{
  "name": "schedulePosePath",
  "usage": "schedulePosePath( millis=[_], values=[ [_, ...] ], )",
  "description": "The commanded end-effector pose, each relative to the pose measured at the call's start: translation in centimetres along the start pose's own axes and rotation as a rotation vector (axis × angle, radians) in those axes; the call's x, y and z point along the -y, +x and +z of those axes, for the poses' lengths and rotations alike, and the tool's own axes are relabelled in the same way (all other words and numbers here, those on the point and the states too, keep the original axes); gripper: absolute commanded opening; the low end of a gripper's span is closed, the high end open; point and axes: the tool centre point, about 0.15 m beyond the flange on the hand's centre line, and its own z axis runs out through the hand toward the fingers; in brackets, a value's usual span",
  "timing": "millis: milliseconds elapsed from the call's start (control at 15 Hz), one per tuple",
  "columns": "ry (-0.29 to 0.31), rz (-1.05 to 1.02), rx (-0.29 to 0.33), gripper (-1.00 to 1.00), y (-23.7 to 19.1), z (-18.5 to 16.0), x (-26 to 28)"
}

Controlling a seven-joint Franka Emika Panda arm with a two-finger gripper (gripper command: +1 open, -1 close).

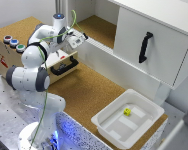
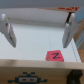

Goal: Take the pink block and rotate it right

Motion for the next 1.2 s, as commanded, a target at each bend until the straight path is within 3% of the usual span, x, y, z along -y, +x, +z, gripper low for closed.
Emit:
schedulePosePath(
  millis=[0, 333, 800, 867, 1133],
  values=[
    [0.094, -0.049, -0.002, 1.0, 2.7, 4.6, -2.5],
    [0.159, -0.087, 0.05, 1.0, 2.6, 8.4, -4.5],
    [0.188, -0.119, 0.104, 1.0, 2.1, 10.8, -6.0],
    [0.188, -0.117, 0.118, -1.0, 1.9, 11.1, -6.2],
    [0.189, -0.103, 0.147, -1.0, 1.5, 10.3, -6.7]
  ],
)
